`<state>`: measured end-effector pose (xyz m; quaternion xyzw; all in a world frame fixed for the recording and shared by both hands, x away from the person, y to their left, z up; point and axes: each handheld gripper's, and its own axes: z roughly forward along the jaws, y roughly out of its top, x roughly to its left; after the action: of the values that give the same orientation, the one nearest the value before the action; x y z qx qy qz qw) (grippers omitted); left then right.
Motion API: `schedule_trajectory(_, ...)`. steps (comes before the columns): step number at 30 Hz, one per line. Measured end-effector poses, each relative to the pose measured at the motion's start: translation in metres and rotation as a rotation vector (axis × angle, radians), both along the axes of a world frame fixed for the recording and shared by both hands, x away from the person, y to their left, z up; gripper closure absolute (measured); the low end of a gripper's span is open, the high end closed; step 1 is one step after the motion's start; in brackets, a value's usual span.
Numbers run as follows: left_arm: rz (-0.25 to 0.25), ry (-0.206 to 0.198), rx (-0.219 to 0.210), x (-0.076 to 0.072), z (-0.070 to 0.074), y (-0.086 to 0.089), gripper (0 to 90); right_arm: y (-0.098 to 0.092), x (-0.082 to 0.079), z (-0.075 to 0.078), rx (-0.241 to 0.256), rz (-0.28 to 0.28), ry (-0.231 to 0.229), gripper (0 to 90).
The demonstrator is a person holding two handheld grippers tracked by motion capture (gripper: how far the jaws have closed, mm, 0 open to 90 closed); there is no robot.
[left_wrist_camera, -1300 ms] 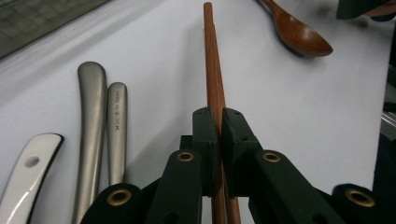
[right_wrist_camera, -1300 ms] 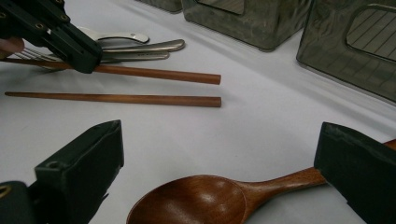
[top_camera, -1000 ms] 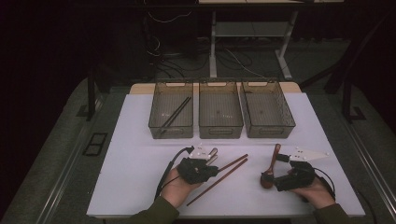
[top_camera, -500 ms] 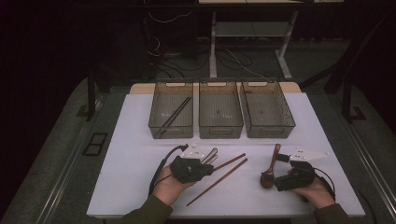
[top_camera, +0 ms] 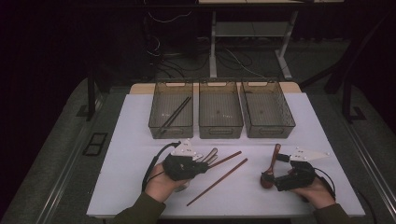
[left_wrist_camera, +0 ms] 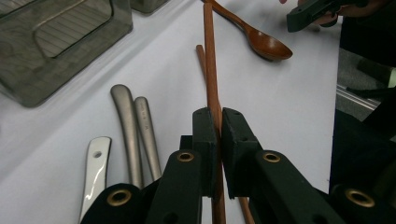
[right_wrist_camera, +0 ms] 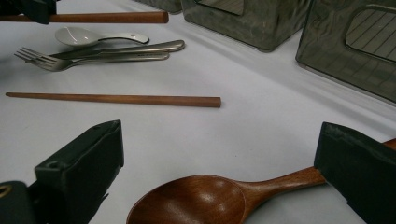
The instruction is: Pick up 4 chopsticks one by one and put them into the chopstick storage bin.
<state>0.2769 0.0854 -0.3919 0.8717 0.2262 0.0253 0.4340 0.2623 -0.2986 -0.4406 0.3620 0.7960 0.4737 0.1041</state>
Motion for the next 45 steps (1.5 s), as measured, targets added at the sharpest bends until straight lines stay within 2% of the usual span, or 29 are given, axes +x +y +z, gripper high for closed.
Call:
schedule_trajectory(20,0.026,-0.019,-0.01,0.008,0.018,0.023,84.1,0.0,-0.001,0.001,0.007,-0.004,0.003,1.3)
schedule_trajectory(28,0.053,-0.028,-0.036,0.02,0.03,0.038,84.1,-0.001,-0.001,0.0,0.009,-0.007,0.001,1.3)
schedule_trajectory(35,0.072,-0.048,-0.035,0.029,0.041,0.046,84.1,-0.001,0.0,0.0,0.006,-0.011,0.001,1.3)
schedule_trajectory(45,0.121,-0.055,-0.04,0.052,0.051,0.059,84.1,0.0,0.001,-0.001,-0.001,-0.011,0.008,1.3)
